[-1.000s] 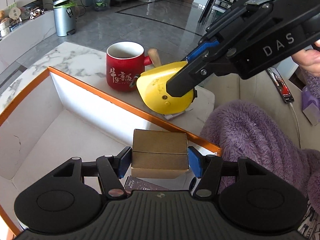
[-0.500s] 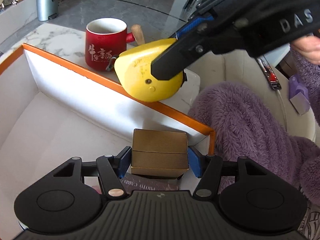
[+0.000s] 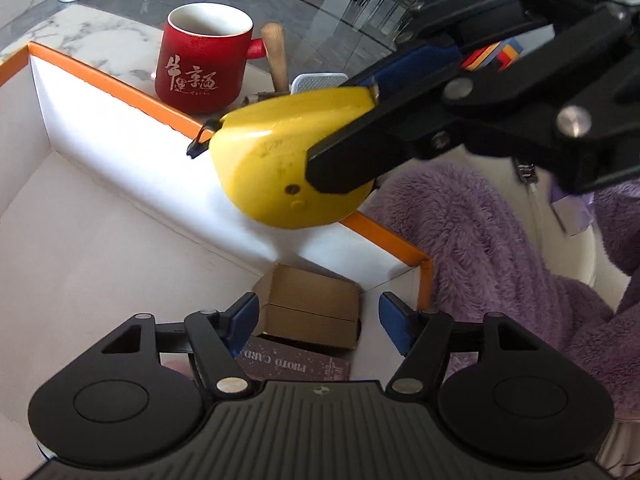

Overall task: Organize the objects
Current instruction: 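Lower the cube into the orange box while the right gripper lowers the tape measure beside it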

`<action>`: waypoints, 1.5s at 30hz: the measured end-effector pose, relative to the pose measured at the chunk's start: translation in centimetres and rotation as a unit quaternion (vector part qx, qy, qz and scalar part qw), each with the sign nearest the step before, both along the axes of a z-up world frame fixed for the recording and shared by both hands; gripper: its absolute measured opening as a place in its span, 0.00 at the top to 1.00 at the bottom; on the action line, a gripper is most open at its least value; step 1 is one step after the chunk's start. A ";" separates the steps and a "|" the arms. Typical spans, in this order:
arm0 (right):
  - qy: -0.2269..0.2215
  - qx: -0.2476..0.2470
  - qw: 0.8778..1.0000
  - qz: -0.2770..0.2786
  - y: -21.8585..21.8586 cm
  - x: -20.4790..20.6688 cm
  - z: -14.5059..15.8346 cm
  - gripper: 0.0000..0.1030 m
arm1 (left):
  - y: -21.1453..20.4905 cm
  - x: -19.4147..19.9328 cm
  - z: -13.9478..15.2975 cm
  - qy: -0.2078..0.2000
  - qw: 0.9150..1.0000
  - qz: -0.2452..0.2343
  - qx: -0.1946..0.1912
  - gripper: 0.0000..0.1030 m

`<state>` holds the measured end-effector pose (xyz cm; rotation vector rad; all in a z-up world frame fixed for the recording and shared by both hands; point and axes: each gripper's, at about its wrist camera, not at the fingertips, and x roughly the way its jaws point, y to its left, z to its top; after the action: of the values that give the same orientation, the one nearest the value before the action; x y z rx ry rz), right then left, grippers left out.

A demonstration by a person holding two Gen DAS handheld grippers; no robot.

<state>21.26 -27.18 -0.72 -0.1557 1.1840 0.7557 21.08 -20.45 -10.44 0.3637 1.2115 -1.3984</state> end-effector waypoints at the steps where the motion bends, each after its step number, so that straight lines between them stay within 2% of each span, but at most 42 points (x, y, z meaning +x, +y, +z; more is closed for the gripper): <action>1: 0.001 -0.002 1.000 0.003 0.2 0.0 -0.1 0.80 | 0.0 0.0 0.1 -0.001 1.000 0.005 0.000 0.25; 6: 0.007 -0.019 0.999 0.032 1.8 0.0 -0.8 0.80 | 2.1 0.4 2.2 -0.033 0.998 0.044 -0.019 0.28; 11: 0.015 -0.050 0.996 0.068 3.9 0.4 -2.3 0.80 | 4.2 0.5 3.2 -0.068 0.994 0.081 -0.002 0.40; 13: 0.014 -0.075 0.993 0.092 5.0 0.5 -3.1 0.80 | 4.4 0.5 2.9 -0.077 0.993 0.093 0.007 0.45; 16: 0.009 -0.119 0.981 0.152 6.9 0.5 -4.4 0.80 | 4.7 0.7 2.4 -0.081 0.991 0.104 0.008 0.52; 19: 0.003 -0.157 0.963 0.217 8.6 0.3 -5.6 0.80 | 4.9 1.2 2.0 -0.091 0.988 0.123 0.016 0.57; 22: -0.025 -0.202 0.935 0.290 10.0 -0.7 -6.6 0.80 | 5.1 2.0 1.9 -0.091 0.986 0.141 0.016 0.61; 25: -0.024 -0.229 0.906 0.355 11.1 -1.4 -7.7 0.80 | 5.2 2.4 1.9 -0.093 0.984 0.149 0.015 0.62; 29: -0.027 -0.272 0.858 0.435 11.8 -1.9 -9.1 0.80 | 5.3 2.6 2.0 -0.090 0.984 0.151 0.010 0.62; 33: -0.011 -0.280 0.817 0.504 12.1 -2.4 -9.6 0.80 | 5.7 2.8 1.7 -0.084 0.983 0.165 0.018 0.63; 36: -0.009 -0.279 0.791 0.545 12.0 -2.9 -10.1 0.80 | 5.5 3.1 1.1 -0.079 0.981 0.175 0.027 0.64; 40: -0.005 -0.269 0.782 0.563 11.5 -2.8 -10.1 0.80 | 5.7 3.2 0.8 -0.068 0.982 0.176 0.026 0.65; 45: -0.001 -0.256 0.776 0.576 11.0 -2.6 -9.5 0.79 | 5.2 3.3 0.5 -0.059 0.982 0.178 0.027 0.65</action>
<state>18.63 -16.22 -10.23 -1.4447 1.2028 1.4577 24.34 -15.26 -9.92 0.2477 1.1538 -1.0238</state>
